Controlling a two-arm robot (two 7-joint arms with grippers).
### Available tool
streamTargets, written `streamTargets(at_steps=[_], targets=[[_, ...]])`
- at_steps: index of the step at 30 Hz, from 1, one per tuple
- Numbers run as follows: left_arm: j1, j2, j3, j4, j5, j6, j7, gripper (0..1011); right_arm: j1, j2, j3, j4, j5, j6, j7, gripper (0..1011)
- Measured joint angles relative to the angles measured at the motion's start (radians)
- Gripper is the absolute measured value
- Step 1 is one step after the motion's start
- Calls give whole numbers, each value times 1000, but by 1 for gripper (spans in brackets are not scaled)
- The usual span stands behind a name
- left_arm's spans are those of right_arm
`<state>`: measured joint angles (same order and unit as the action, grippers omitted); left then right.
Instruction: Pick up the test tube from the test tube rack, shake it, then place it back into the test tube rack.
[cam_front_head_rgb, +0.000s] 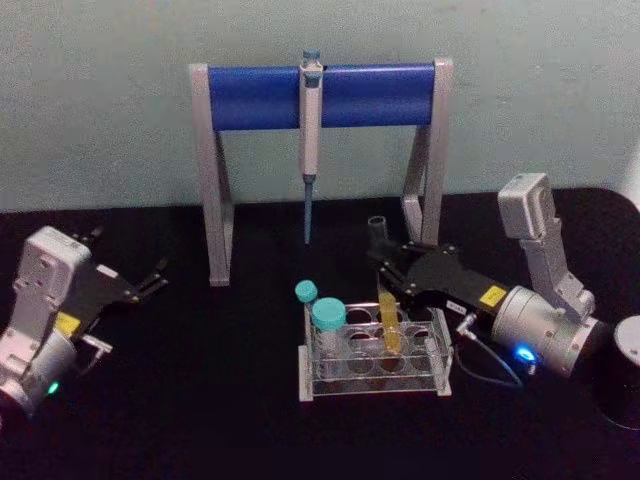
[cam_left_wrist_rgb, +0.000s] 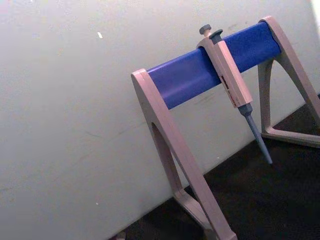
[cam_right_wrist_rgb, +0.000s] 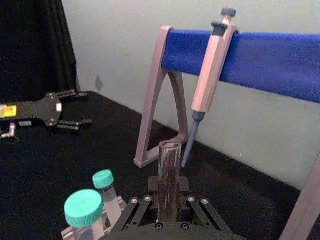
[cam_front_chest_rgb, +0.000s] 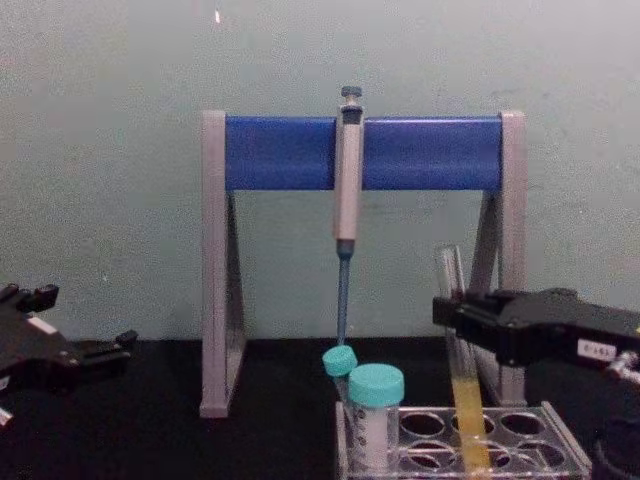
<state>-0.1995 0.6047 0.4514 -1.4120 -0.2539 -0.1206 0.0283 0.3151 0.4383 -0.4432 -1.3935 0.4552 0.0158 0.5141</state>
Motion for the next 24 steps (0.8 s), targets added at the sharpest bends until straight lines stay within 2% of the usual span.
streamTargets(at_steps=[12, 24], targets=[[0, 0, 0, 0, 0, 0, 0, 1001, -29, 4, 45, -62, 42, -41, 5, 229], [0, 0, 0, 0, 0, 0, 0, 1001, -77, 9, 112, -149, 51, -164, -20, 229]])
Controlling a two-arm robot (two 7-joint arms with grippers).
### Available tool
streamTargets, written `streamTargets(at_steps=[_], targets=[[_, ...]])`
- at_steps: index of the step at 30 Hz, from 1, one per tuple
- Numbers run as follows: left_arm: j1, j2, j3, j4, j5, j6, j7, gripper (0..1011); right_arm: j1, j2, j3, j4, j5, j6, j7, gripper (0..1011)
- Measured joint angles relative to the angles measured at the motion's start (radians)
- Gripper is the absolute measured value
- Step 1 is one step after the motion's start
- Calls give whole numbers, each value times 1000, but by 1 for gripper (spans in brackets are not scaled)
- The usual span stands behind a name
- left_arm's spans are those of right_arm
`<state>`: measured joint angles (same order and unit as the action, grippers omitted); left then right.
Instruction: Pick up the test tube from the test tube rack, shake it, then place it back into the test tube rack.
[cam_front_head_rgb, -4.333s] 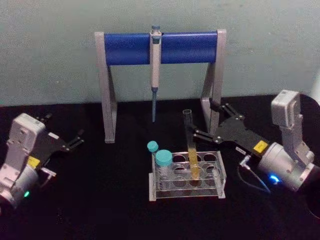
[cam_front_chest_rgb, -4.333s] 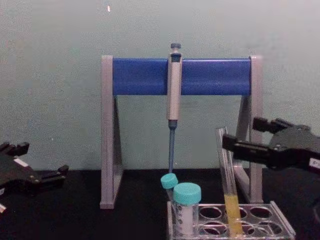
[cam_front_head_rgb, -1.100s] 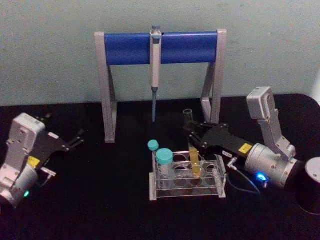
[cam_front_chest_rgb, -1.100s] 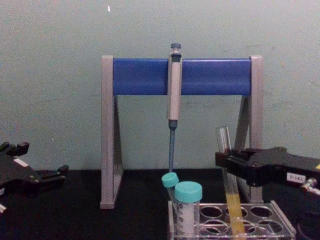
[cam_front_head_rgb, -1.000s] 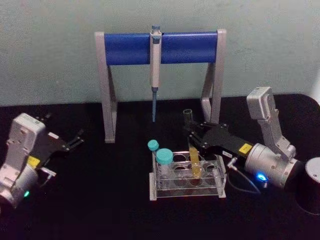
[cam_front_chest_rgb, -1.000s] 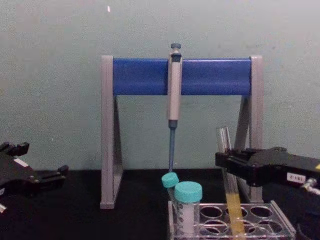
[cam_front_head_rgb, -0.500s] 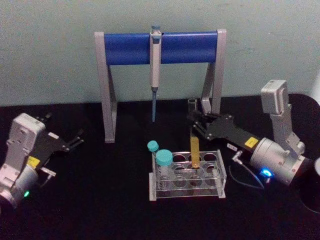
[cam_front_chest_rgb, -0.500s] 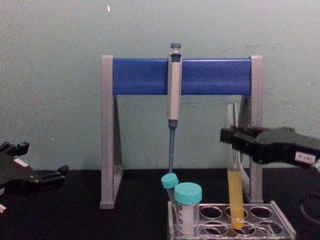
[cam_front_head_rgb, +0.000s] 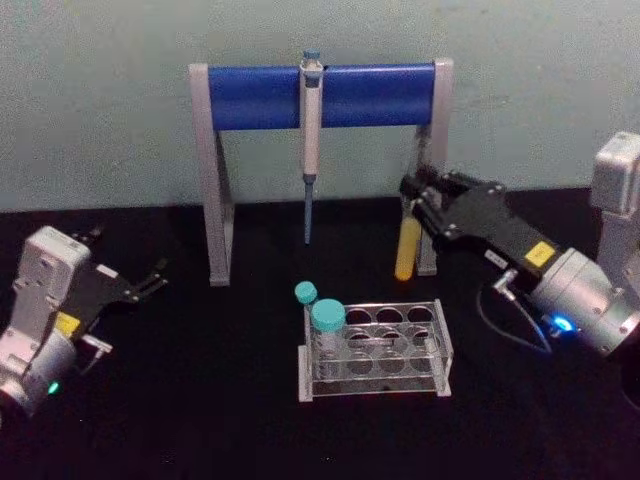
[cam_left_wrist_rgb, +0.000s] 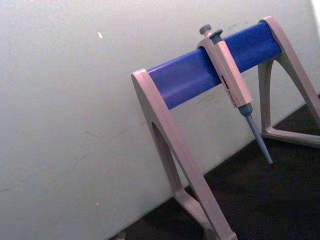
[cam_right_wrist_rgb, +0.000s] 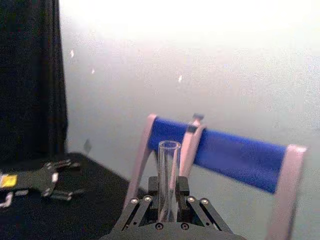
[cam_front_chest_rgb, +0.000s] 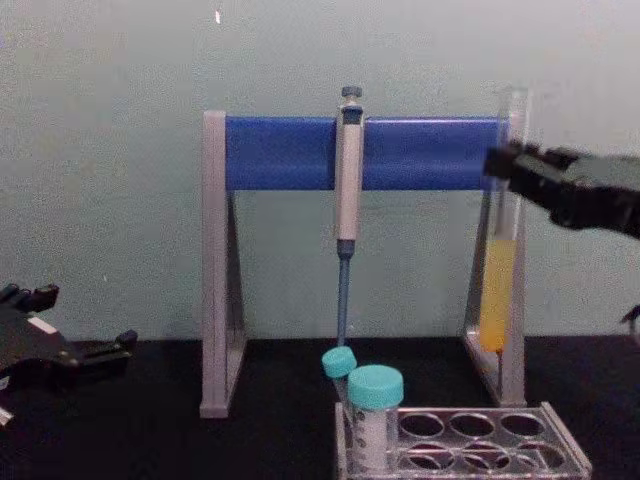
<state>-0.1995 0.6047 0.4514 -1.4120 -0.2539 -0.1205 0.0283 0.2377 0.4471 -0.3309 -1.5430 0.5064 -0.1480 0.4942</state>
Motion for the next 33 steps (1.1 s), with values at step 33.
streamTargets(at_steps=[33], targets=[[0, 0, 0, 0, 0, 0, 0, 1001, -21, -46, 65, 18, -53, -73, 13, 229]])
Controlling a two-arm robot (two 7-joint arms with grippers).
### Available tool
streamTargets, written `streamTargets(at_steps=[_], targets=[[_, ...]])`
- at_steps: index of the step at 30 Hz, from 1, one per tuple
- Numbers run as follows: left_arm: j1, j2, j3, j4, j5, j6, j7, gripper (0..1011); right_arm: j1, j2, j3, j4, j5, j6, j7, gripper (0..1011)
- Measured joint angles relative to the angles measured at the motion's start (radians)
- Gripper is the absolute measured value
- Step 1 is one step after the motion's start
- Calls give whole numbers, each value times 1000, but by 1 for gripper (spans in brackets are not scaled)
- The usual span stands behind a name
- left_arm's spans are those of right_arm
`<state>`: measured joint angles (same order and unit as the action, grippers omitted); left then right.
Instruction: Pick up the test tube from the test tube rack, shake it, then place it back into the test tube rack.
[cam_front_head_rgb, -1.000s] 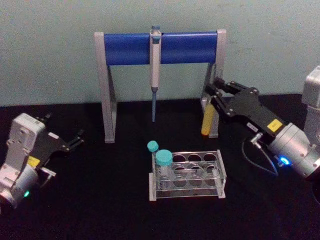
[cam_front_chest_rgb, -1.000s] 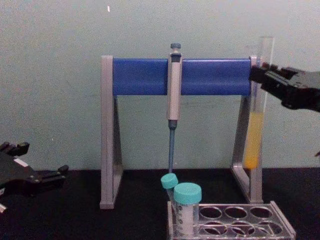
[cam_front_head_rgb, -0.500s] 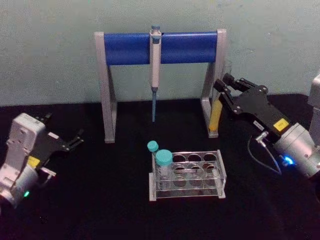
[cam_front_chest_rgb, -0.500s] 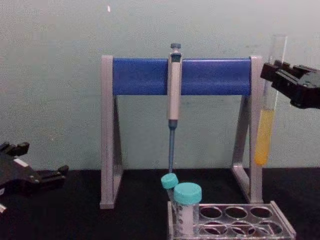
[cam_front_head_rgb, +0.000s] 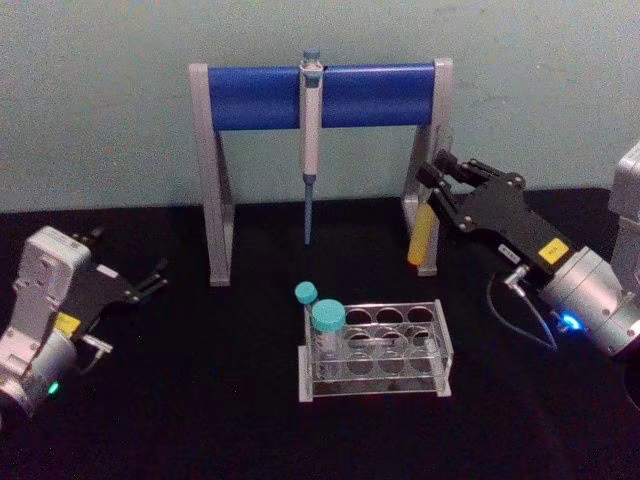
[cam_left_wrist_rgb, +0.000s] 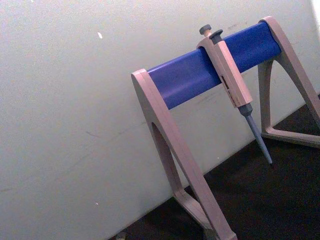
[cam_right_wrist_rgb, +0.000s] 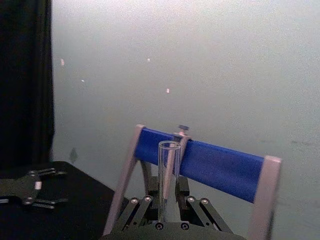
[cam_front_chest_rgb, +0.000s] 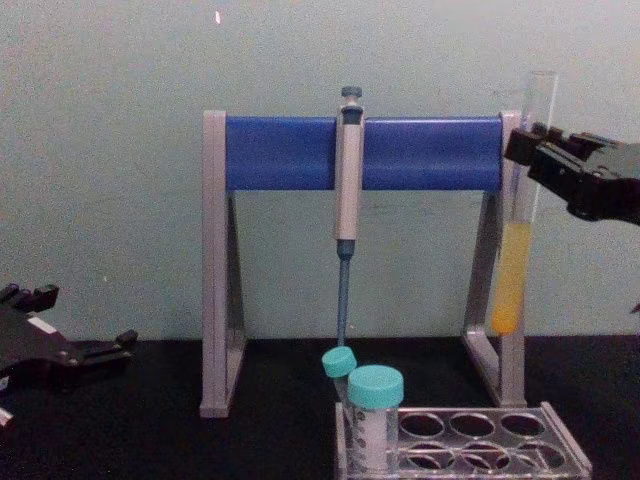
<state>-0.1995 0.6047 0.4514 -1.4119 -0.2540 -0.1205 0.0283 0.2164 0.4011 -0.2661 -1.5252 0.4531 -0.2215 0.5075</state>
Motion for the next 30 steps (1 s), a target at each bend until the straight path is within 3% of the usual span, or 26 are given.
streamTargets(at_steps=[9, 17, 24, 30], targets=[[0, 0, 0, 0, 0, 0, 0, 1001, 13, 21, -28, 2, 48, 9, 77, 229], [0, 0, 0, 0, 0, 0, 0, 1001, -26, 94, -32, -69, 126, 84, 124, 229], [0, 0, 0, 0, 0, 0, 0, 1001, -84, 183, -2, -151, 138, 135, 82, 229], [0, 0, 0, 0, 0, 0, 0, 1001, -111, 212, 23, -179, 97, 142, 13, 229]])
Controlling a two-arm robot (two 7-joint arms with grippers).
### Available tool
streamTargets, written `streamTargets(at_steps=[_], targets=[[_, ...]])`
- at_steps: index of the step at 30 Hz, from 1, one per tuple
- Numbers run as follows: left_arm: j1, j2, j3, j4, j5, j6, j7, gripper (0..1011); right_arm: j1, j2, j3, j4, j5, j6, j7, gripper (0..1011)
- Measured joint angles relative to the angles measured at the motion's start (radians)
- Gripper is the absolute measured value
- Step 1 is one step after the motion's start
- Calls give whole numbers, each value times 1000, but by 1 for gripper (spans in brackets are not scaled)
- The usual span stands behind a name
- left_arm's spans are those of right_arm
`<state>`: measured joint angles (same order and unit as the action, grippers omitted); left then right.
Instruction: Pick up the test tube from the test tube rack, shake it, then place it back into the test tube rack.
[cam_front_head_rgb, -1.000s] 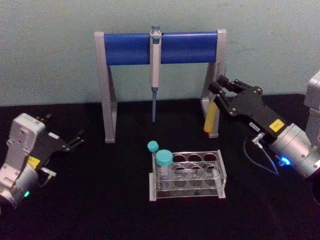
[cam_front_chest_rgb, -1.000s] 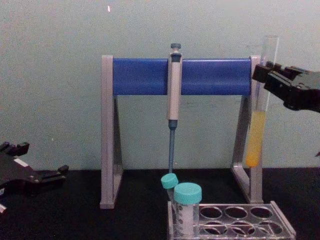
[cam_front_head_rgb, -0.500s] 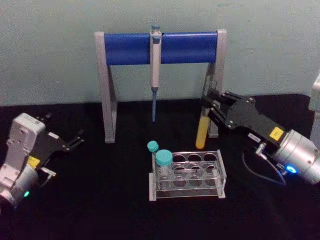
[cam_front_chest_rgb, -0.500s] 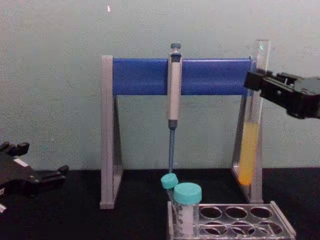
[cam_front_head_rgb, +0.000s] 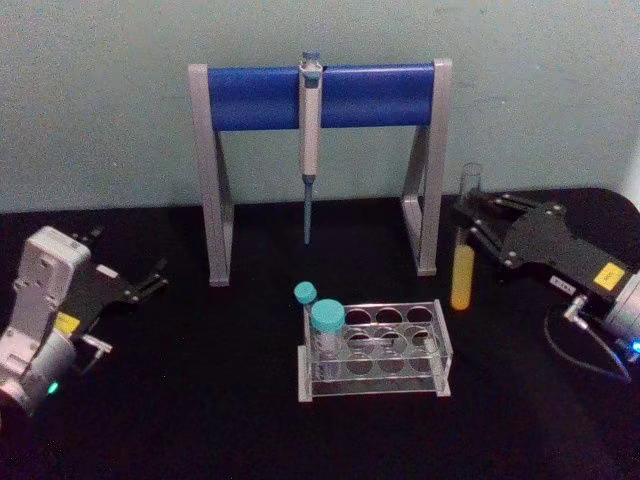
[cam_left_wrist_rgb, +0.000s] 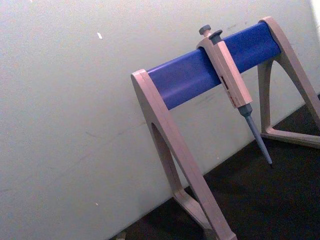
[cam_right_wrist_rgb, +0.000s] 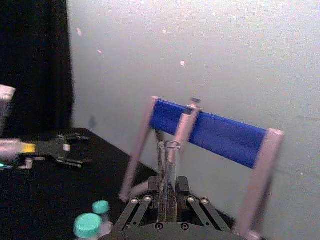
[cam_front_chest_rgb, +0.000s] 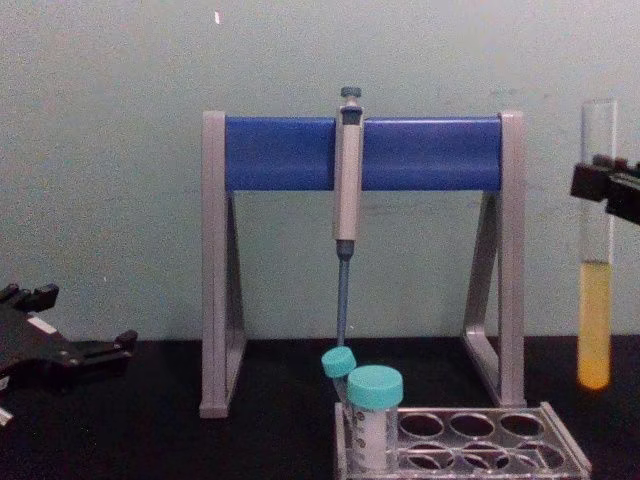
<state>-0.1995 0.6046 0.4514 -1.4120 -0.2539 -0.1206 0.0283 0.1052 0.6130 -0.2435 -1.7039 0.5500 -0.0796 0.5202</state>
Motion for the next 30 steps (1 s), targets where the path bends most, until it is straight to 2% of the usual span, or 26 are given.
streamTargets(at_steps=[7, 11, 15, 21, 25, 30], targets=[[0, 0, 0, 0, 0, 0, 0, 1001, 12, -24, 11, 9, -80, -7, -78, 229], [0, 0, 0, 0, 0, 0, 0, 1001, 37, -61, 12, 36, -129, -22, -114, 229], [0, 0, 0, 0, 0, 0, 0, 1001, 64, -99, 11, 65, -150, -41, -129, 229], [0, 0, 0, 0, 0, 0, 0, 1001, 100, -155, 4, 115, -145, -70, -109, 229], [0, 0, 0, 0, 0, 0, 0, 1001, 126, -188, -5, 151, -107, -79, -64, 229], [0, 0, 0, 0, 0, 0, 0, 1001, 144, -201, -18, 172, -58, -72, -15, 229]])
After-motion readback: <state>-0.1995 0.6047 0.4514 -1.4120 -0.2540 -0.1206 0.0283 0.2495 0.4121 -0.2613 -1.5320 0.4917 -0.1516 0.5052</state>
